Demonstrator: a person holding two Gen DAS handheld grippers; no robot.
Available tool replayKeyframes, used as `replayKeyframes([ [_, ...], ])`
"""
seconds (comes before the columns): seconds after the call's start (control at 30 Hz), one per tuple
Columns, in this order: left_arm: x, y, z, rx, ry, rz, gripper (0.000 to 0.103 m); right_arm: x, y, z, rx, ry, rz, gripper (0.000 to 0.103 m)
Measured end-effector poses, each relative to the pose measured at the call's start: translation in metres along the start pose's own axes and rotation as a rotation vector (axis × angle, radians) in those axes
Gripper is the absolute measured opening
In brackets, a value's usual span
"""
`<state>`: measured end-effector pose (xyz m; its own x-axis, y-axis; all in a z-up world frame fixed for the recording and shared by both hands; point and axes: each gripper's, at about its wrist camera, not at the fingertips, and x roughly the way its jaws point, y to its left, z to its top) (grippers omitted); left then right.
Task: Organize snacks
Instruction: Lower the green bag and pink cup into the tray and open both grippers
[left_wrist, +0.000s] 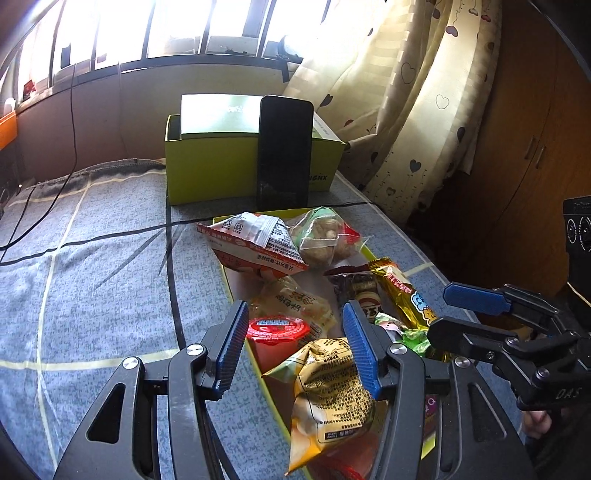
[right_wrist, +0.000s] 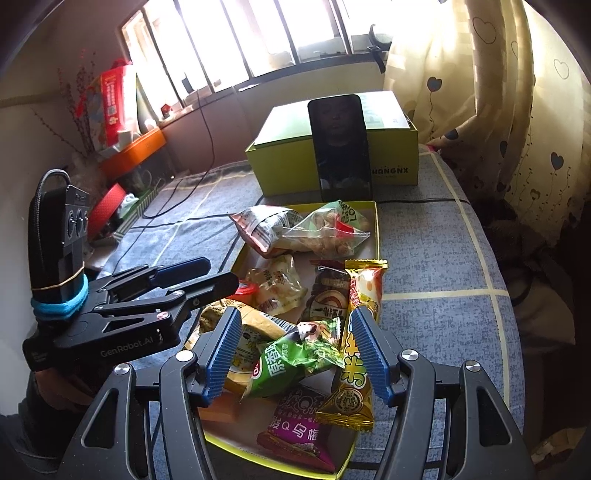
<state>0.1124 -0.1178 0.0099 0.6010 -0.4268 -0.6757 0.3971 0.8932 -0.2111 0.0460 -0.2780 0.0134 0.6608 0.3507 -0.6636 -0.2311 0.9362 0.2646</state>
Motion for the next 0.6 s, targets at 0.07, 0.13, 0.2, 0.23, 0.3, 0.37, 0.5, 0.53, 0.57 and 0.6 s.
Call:
replayKeyframes([
  [0.07,-0.005,-0.001,-0.002,-0.005,-0.003,0.009,0.054,-0.003,0.002,-0.001,0.0,-0.006,0.0,0.062],
  [0.13,-0.01,-0.001,-0.004,-0.012,-0.005,0.017,0.054,-0.006,0.005,-0.001,-0.004,-0.013,-0.005,0.062],
  [0.2,-0.015,-0.001,-0.006,-0.018,-0.01,0.023,0.054,-0.009,0.007,-0.002,-0.005,-0.021,-0.006,0.062],
  [0.23,-0.018,-0.001,-0.008,-0.02,-0.012,0.025,0.054,-0.011,0.008,-0.003,-0.007,-0.025,-0.008,0.062],
  [0.3,-0.022,-0.001,-0.01,-0.024,-0.017,0.03,0.054,-0.014,0.011,-0.004,-0.014,-0.03,-0.013,0.062],
  [0.37,-0.027,-0.001,-0.014,-0.025,-0.021,0.036,0.054,-0.016,0.014,-0.006,-0.021,-0.03,-0.016,0.062],
  [0.5,-0.035,0.0,-0.021,-0.029,-0.026,0.053,0.054,-0.017,0.02,-0.012,-0.036,-0.023,-0.02,0.062],
  [0.53,-0.036,0.001,-0.023,-0.031,-0.027,0.058,0.054,-0.017,0.022,-0.013,-0.039,-0.022,-0.021,0.062],
  [0.57,-0.038,0.001,-0.025,-0.034,-0.029,0.062,0.054,-0.018,0.023,-0.015,-0.043,-0.021,-0.02,0.062],
  [0.6,-0.04,0.002,-0.027,-0.038,-0.029,0.067,0.054,-0.018,0.025,-0.017,-0.046,-0.02,-0.02,0.061],
])
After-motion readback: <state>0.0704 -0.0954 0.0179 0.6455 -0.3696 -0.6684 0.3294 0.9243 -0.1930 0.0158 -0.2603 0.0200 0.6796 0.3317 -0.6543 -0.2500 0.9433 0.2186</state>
